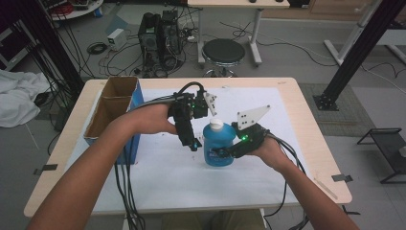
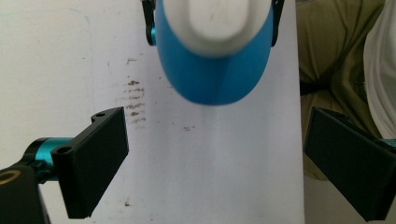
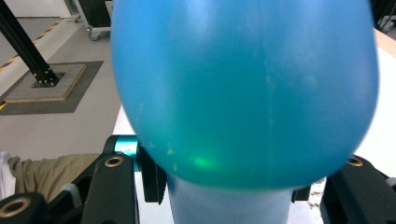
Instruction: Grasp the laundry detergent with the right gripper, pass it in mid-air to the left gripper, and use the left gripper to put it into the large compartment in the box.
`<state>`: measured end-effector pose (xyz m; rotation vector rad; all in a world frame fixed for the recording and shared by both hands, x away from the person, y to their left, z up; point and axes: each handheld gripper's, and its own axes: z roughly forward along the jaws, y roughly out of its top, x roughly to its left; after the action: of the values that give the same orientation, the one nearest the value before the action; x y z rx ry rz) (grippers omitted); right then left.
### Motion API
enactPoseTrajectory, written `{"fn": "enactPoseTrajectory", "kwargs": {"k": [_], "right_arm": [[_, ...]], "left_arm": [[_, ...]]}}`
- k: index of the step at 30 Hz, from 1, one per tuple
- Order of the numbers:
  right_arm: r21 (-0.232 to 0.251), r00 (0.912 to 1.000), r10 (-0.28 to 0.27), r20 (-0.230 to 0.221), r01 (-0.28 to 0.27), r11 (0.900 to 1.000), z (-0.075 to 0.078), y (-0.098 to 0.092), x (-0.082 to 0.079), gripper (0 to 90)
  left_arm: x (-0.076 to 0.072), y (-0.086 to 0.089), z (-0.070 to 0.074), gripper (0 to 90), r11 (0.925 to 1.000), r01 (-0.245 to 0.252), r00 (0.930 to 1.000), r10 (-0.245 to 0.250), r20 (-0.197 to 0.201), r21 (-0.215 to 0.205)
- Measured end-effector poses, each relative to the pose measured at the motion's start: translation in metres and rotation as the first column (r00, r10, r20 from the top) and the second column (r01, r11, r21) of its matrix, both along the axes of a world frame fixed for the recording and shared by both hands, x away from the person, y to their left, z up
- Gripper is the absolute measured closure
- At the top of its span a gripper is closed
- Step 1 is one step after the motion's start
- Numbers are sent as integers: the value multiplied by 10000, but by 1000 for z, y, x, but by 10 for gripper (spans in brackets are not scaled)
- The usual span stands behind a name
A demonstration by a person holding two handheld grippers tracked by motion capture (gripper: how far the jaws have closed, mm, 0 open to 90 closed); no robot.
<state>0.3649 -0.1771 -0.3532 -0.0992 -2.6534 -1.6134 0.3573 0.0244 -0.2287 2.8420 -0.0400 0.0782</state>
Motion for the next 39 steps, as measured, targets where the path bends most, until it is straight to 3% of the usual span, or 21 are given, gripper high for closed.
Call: {"fn": "enactPoseTrajectory", "kwargs": {"k": [1, 2, 5, 6, 7, 8, 9, 11, 22, 25, 32, 39], "right_arm": [[1, 9997, 133, 197, -133, 9999, 0, 2, 1, 435], [-14, 9999, 115, 43, -115, 9999, 0, 2, 0, 436], [198, 9994, 234, 247, -239, 9995, 1, 7, 0, 436], [-35, 9997, 209, 149, -209, 9998, 2, 7, 0, 436], [66, 9992, 285, 279, -287, 9996, 3, 9, 1, 437], [8, 9997, 233, 96, -233, 9997, 3, 9, -1, 436], [6, 9988, 337, 359, -337, 9994, 4, 10, 1, 437], [-85, 9994, 284, 185, -283, 9996, 5, 12, -1, 437], [-136, 9988, 345, 344, -341, 9993, 6, 17, 1, 436], [-251, 9994, 324, 134, -320, 9992, 6, 17, -1, 436], [-187, 9987, 304, 404, -297, 9994, 8, 16, 0, 436], [-207, 9988, 296, 381, -288, 9994, 7, 16, 0, 436]], "left_arm": [[0, -1, 0, 66, 10000, 17, 10000, -17, -68, -20], [0, -2, 0, 66, 10000, 4, 10000, -4, -53, -23], [-1, -5, 0, 66, 10000, -11, 9999, 11, -103, -11], [-1, -6, 1, 66, 10000, -8, 10000, 9, -77, 64], [-1, -7, 1, 66, 10000, -16, 9999, 17, -109, 49], [-1, -7, 1, 66, 10000, -35, 10000, 35, -93, 49], [-1, -8, 1, 66, 10000, -55, 10000, 56, -73, 42], [0, -8, 0, 66, 9999, -58, 9999, 59, -102, 85], [0, -18, -5, 66, 9998, -99, 10000, 98, 16, 188], [2, -22, -8, 66, 9997, -86, 10000, 85, 44, 242], [2, -30, -11, 67, 9996, -20, 10000, 19, 12, 269], [3, -32, -11, 66, 9996, -61, 10000, 60, 63, 292]]}}
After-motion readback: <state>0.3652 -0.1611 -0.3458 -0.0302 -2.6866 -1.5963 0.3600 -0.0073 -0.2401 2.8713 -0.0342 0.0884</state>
